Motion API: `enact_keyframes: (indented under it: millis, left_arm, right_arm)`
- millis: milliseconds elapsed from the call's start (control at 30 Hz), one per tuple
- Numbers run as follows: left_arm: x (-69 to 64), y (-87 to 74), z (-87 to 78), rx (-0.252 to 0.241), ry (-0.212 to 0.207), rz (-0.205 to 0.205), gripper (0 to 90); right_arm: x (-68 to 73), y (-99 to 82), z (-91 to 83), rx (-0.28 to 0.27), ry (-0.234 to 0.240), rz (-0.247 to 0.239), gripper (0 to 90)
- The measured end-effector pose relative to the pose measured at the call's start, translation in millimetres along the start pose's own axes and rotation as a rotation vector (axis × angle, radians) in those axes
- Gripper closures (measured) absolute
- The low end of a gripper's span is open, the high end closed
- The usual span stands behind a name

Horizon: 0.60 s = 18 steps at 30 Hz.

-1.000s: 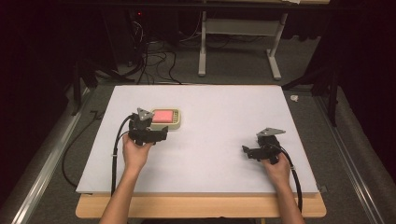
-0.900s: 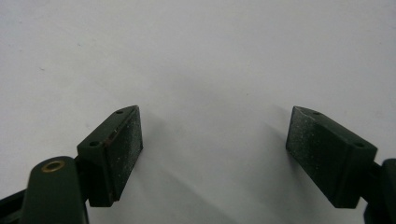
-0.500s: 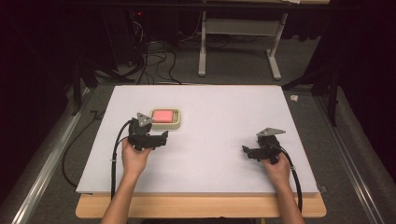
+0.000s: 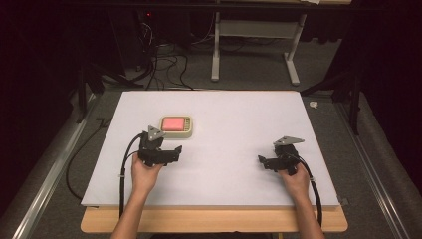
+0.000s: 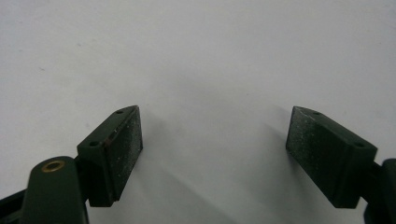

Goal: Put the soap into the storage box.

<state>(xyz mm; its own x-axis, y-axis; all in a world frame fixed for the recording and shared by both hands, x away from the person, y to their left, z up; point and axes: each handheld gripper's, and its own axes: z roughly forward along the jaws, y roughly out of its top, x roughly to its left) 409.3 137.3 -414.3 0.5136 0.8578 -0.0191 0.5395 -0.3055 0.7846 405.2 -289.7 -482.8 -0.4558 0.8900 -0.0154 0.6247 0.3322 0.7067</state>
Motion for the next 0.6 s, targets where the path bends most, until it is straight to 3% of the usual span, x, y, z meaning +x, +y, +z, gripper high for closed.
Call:
enact_keyframes:
  millis: [600]
  left_arm:
    - [-11.2, -13.3, 1.3, 0.021, -0.048, 0.013, 15.2]
  right_arm:
    - [0.0, 0.0, 0.0, 0.000, 0.000, 0.000, 19.3]
